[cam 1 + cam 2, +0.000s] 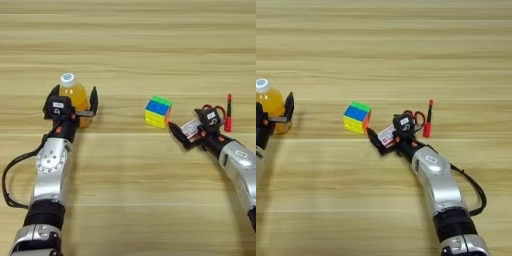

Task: Move the objects on the table

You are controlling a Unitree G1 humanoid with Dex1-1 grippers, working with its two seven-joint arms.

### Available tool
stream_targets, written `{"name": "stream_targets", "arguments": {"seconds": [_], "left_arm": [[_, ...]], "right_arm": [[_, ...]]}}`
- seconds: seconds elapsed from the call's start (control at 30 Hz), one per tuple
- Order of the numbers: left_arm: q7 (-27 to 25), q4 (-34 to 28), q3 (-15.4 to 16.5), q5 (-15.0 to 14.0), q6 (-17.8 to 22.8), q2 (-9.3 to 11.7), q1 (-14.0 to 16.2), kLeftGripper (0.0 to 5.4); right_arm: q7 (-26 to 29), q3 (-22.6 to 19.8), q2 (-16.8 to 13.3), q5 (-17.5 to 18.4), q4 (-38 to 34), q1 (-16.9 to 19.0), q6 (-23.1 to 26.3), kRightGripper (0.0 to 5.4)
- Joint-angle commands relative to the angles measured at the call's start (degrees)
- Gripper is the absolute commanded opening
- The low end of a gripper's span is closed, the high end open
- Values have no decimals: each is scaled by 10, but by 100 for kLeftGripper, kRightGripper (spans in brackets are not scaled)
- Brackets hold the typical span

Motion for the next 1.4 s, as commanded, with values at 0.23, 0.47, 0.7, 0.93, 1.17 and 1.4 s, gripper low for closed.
{"name": "stream_targets", "arguments": {"seconds": [0.23,0.47,0.7,0.93,1.17,1.4], "left_arm": [[4,24,5,-2,1,-3,-18,540],[-1,20,7,-5,-4,-5,-18,484],[-7,12,6,-6,-8,-7,-14,426],[-7,6,7,-5,-9,-8,-11,363],[-10,-18,3,-5,0,-7,-6,347],[-8,-50,3,-7,16,-6,-1,347]], "right_arm": [[-3,-1,0,-2,0,-6,-5,538],[-3,-1,0,-2,1,-6,-6,540],[-3,-1,0,-2,2,-6,-7,540],[-3,-1,0,-2,2,-6,-8,540],[-3,0,1,-3,5,-6,-11,540],[0,4,4,1,-15,-2,-6,540]]}}
